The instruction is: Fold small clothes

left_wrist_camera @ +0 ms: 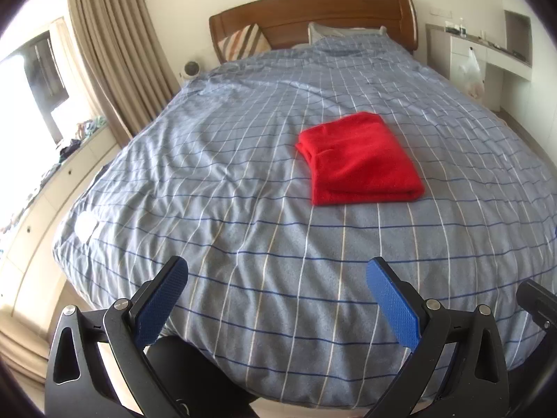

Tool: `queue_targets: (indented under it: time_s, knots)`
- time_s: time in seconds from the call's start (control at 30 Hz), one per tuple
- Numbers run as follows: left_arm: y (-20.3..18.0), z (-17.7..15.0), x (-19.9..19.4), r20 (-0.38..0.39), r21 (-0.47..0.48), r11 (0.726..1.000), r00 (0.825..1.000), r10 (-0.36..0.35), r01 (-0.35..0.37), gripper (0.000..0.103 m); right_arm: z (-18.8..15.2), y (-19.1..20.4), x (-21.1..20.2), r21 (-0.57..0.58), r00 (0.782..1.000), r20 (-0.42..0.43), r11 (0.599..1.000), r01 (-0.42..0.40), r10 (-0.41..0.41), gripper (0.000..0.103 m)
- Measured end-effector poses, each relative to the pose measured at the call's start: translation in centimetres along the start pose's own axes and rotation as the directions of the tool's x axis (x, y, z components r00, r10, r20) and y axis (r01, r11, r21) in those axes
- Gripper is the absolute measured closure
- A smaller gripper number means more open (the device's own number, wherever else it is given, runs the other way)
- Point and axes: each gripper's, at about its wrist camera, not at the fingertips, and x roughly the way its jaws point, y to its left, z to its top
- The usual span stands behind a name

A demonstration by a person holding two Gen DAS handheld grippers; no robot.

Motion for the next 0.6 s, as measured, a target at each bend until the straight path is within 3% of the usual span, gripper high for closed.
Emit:
queue_targets:
  time_s: [0.17, 0.37, 0.6]
  knots:
    - [0.1, -0.5, -1.5, -0.008, 0.012, 0.998, 0.998, -0.069, 0.069, 0.0, 0.2, 0.4, -2.1, 0.019, 0.999, 0.023, 1.0, 0.025, -0.025, 0.001]
    - [-0.1, -0.7, -3.2, -0.029, -0.003, 0.981, 0.981, -0.192, 0.192, 0.0, 0.2, 0.8, -4.1, 0.038, 0.999, 0.039, 0.999, 0.02, -0.021, 0.001]
    - [-0.1, -0.1, -4.6, -0.013, -0.02, 0.986, 0.986, -0.167, 0.167, 0.0, 0.4, 1.4, -5.0, 0.041, 0.997, 0.066, 0.999, 0.022, -0.025, 0.001]
